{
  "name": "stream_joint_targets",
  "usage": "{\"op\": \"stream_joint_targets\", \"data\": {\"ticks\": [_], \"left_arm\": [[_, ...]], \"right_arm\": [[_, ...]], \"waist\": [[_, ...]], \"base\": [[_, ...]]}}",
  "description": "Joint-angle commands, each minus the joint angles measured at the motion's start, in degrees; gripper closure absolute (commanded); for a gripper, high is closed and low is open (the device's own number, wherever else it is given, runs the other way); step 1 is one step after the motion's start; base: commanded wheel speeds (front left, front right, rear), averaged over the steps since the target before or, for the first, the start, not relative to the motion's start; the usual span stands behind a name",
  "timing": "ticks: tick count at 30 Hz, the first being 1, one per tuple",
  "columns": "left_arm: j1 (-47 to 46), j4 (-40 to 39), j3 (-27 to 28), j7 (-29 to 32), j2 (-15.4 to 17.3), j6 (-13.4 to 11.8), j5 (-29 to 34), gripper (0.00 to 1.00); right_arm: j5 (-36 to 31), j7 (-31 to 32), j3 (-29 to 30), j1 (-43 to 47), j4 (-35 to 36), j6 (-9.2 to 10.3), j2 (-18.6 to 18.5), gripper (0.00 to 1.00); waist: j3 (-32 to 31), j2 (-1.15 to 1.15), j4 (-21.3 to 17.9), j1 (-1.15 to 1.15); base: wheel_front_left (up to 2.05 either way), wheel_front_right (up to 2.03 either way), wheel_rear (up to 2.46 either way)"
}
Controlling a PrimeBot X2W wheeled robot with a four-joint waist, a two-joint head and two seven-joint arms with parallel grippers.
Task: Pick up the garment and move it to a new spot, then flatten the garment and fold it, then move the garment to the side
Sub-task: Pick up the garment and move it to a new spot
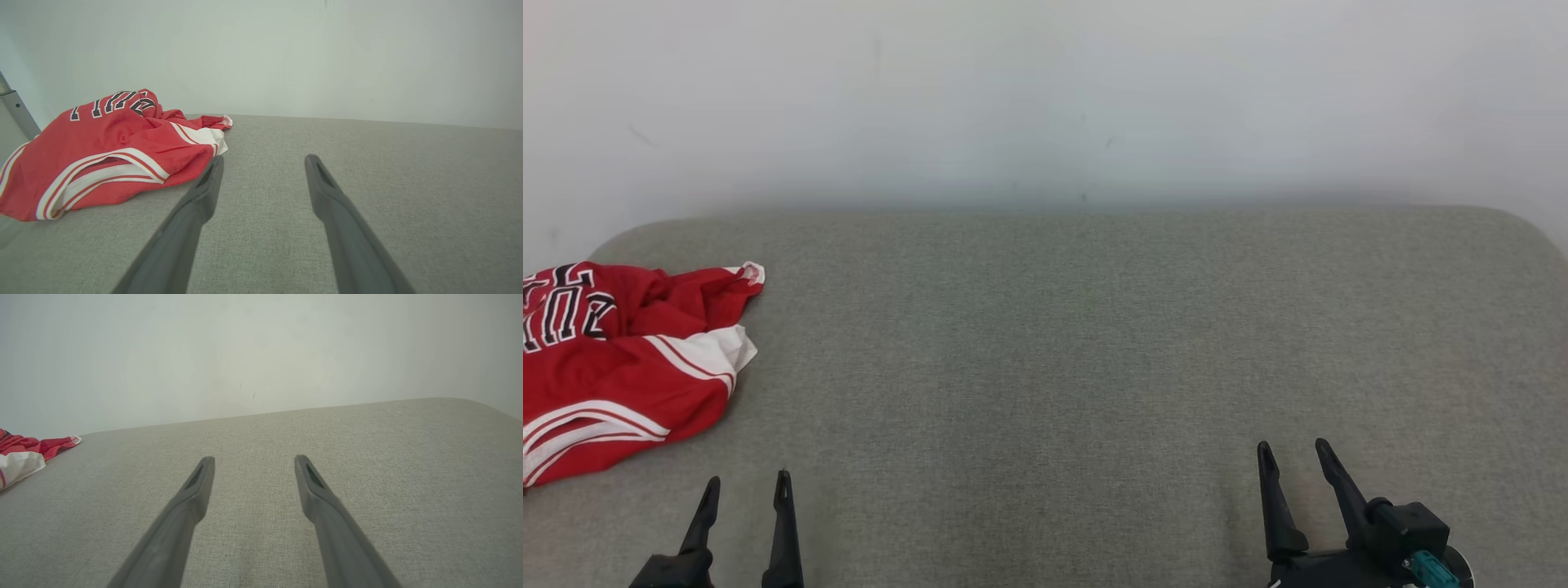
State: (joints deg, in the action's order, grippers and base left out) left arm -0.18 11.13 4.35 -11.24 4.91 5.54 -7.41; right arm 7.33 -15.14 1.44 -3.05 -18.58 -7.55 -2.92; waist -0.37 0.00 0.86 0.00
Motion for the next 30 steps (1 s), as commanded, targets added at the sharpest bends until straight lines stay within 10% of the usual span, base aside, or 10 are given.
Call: {"op": "stream_joint_targets", "data": {"ticks": [1, 30], "left_arm": [[0.5, 0.1, 0.1, 0.1, 0.4, -0.3, -0.5, 0.0], [2.9, 0.1, 0.9, 0.5, 1.7, -3.6, -1.7, 0.0]], "right_arm": [[0.2, 0.0, -0.1, 0.0, -0.1, 0.12, 0.1, 0.0], [1.6, 0.0, -0.8, 1.1, -1.9, 0.12, 0.1, 0.0]], "waist": [[0.0, 0.0, 0.7, 0.0], [-1.1, 0.0, 19.6, 0.0]], "base": [[0.0, 0.0, 0.0], [0.0, 0.0, 0.0]]}}
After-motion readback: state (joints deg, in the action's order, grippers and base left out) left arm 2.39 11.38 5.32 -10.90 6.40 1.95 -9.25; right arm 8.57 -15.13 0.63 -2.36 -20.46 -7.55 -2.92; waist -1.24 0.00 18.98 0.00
